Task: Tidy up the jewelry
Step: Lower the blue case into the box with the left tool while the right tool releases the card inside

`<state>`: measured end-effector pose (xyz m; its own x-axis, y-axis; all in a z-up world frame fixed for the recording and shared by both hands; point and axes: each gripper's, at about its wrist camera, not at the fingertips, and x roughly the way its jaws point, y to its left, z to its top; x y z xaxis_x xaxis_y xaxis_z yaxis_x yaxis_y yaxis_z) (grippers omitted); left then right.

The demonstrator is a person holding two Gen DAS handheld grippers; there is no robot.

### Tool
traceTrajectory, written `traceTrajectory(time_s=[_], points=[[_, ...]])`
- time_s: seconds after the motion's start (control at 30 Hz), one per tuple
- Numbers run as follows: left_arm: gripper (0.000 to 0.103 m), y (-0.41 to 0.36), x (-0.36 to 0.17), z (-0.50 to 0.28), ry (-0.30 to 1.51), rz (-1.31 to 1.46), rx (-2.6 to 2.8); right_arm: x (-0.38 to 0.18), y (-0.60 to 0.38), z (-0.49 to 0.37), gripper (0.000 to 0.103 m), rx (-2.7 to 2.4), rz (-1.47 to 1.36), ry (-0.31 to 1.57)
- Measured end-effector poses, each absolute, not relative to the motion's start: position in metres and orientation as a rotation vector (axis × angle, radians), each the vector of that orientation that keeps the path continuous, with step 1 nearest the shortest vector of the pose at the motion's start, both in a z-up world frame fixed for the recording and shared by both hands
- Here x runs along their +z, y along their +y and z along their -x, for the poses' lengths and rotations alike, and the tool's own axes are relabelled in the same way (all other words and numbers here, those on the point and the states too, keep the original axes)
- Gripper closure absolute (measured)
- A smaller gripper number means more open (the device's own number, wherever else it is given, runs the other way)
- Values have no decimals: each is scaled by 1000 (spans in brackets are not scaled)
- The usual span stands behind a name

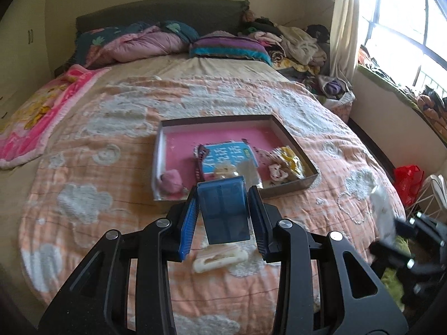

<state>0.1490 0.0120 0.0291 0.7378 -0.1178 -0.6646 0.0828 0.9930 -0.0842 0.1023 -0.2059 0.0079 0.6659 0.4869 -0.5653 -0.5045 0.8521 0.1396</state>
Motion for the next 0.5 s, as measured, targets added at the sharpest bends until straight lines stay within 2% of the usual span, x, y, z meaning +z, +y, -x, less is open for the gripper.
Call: traceTrajectory(time_s=[0.5], points=[[76, 55, 53, -130, 666, 105, -58, 54, -177, -119, 62, 607, 64, 519]])
